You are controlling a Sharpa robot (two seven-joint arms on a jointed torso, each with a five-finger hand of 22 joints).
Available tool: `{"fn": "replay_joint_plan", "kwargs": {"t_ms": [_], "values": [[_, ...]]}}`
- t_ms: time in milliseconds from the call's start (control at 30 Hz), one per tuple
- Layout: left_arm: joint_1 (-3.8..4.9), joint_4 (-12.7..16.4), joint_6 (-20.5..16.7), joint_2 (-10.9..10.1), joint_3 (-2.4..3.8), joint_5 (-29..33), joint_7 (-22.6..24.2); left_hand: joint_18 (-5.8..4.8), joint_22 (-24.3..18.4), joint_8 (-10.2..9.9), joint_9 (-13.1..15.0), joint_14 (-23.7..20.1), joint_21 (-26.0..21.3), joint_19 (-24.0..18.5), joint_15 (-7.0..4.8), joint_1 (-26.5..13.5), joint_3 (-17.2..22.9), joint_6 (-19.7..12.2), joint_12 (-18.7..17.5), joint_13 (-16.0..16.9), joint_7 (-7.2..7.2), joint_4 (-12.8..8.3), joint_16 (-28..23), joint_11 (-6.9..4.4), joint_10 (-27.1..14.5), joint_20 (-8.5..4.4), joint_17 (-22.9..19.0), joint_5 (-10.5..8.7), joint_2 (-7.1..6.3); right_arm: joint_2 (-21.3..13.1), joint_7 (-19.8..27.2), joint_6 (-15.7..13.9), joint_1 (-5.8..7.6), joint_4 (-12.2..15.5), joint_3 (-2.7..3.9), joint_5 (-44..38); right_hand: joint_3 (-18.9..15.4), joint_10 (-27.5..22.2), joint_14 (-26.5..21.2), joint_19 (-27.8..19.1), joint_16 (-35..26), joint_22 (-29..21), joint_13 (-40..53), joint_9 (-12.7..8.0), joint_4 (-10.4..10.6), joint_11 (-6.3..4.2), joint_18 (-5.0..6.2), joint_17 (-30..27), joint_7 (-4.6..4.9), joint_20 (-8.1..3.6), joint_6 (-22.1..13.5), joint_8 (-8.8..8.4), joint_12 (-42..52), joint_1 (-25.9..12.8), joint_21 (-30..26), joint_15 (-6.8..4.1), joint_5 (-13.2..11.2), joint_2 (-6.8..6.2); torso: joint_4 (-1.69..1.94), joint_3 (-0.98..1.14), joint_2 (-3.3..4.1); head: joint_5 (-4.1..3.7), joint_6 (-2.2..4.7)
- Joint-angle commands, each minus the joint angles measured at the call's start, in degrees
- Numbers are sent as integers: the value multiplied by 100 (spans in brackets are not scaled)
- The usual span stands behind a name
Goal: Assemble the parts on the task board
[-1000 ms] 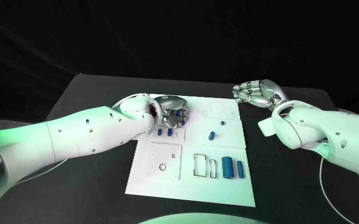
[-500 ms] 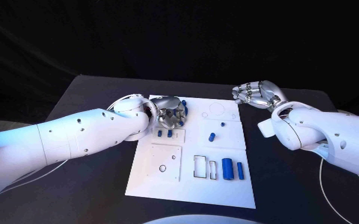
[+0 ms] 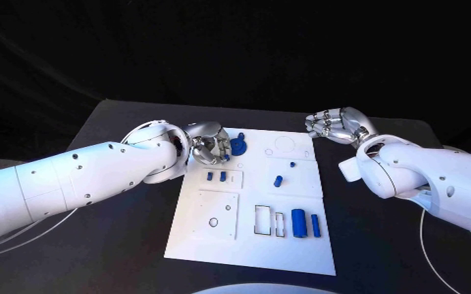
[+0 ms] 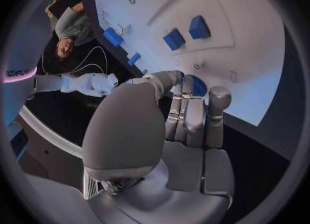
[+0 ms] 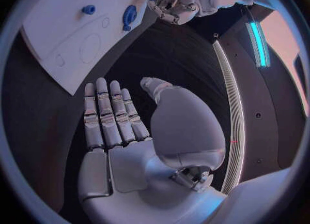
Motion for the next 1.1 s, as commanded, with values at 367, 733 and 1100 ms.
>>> {"fn": "replay_joint_plan", "kwargs": {"t_ms": [367, 733, 1100], "values": [[6, -37, 139, -227, 14, -40, -97, -13, -16, -26, 30, -24, -53, -42, 0, -156, -61, 76, -76, -15, -22, 47, -11, 13, 69, 11, -23, -8, -16, -8, 48, 78, -11, -1, 1, -32, 6, 0, 44, -43, -12, -5, -8, -5, 7, 14, 64, -5, 321, 11, 34, 1, 25, -46, 5, -7, 30, 26, -6, 2, 3, 21, -14], [1, -159, 202, -155, 8, -72, -106, -13, -16, -28, 39, -19, -60, -39, -4, -196, -75, 93, -98, -18, -31, 72, -4, 8, 86, 10, -12, -11, -26, 0, 48, 82, -16, 0, 1, -32, 6, 0, 44, -43, -12, -5, -8, -5, 7, 14, 64, -5, 321, 11, 34, 1, 25, -46, 5, -7, 30, 26, -15, 6, 8, 43, -22], [-11, -241, 201, -39, -6, -61, -78, -15, -12, -28, 42, -14, -59, -33, -6, -200, -74, 99, -104, -18, -36, 76, 3, 4, 93, 10, 2, -10, -20, 5, 48, 83, -19, -1, 1, -32, 6, 0, 44, -43, -12, -5, -8, -5, 7, 14, 64, -5, 321, 11, 34, 1, 25, -46, 5, -7, 30, 26, -14, 5, 5, 42, -28]]}}
